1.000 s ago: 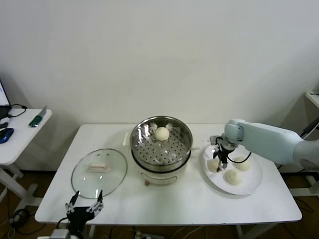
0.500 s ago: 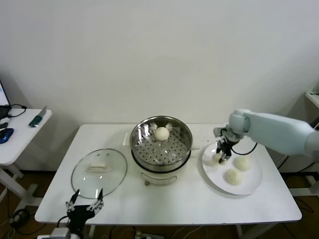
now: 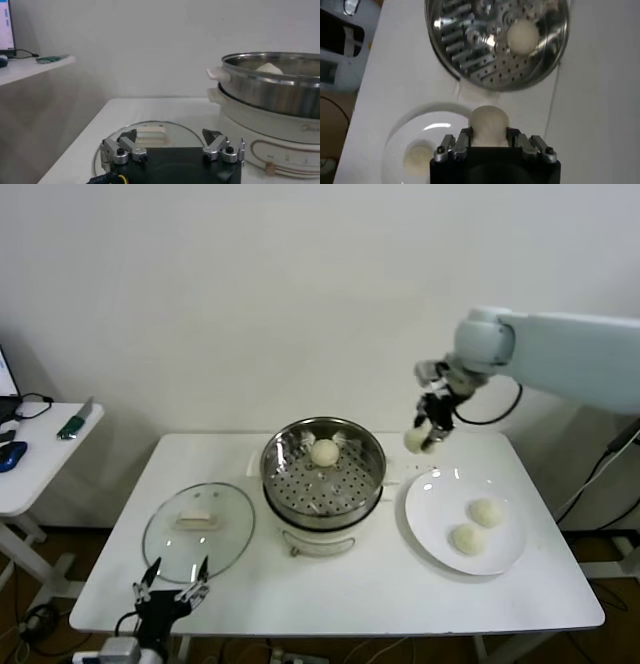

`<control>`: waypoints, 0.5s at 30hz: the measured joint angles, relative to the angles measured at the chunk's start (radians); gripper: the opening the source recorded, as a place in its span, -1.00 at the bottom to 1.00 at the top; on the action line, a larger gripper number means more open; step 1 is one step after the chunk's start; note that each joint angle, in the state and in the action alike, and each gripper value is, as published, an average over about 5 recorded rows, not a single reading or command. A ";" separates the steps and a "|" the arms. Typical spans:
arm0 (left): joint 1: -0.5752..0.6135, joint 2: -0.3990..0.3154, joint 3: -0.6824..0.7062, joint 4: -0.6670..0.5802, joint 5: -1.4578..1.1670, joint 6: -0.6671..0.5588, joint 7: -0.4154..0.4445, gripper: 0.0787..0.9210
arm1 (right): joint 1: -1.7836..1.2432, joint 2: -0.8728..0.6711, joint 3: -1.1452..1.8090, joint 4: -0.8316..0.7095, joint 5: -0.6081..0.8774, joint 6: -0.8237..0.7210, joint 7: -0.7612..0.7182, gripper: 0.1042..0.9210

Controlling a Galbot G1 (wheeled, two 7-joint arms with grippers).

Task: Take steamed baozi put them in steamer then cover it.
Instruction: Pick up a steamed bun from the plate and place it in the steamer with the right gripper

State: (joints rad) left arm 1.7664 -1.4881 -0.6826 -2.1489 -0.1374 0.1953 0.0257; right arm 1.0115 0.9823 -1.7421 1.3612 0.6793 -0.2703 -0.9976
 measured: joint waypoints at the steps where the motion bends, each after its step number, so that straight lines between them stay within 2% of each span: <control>1: 0.001 -0.001 0.001 -0.003 0.000 0.000 0.000 0.77 | 0.013 0.013 0.004 0.011 0.016 -0.006 0.005 -0.05; 8: 0.008 -0.006 0.003 -0.018 0.000 0.001 0.000 0.77 | 0.032 0.144 0.053 0.031 0.093 -0.058 0.060 -0.05; 15: 0.015 -0.007 -0.002 -0.021 -0.001 -0.001 -0.001 0.77 | -0.037 0.296 0.091 -0.027 0.115 -0.096 0.113 -0.03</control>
State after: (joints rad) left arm 1.7817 -1.4954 -0.6846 -2.1697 -0.1383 0.1946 0.0250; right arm 0.9742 1.2784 -1.6509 1.3343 0.7940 -0.3668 -0.8850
